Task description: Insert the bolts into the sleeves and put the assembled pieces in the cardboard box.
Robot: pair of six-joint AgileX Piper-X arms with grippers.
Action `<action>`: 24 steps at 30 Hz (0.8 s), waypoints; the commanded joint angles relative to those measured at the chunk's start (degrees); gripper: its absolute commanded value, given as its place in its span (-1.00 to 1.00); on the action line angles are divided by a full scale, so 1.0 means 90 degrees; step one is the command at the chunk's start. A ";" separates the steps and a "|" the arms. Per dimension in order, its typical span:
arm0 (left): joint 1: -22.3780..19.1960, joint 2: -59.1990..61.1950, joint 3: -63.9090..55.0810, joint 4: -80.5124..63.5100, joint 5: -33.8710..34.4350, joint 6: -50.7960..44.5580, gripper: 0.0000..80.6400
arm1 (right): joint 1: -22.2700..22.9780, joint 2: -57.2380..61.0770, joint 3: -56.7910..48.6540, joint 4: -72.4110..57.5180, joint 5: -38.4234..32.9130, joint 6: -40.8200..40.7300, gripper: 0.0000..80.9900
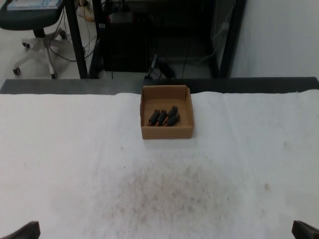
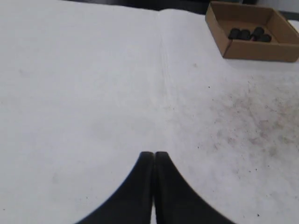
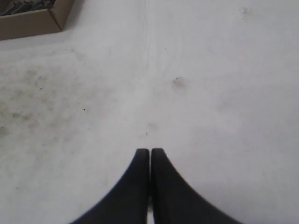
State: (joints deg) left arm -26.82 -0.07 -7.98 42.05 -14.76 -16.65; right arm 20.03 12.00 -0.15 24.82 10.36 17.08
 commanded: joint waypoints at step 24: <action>-0.0016 0.0008 0.0814 0.0013 0.0793 -0.0623 -1.00 | -0.0021 -0.0056 0.0017 -0.0005 0.0005 -0.0016 -0.98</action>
State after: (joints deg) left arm -26.82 -0.20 -1.00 42.81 -7.64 -21.25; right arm 20.03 11.81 0.52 24.87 10.36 17.15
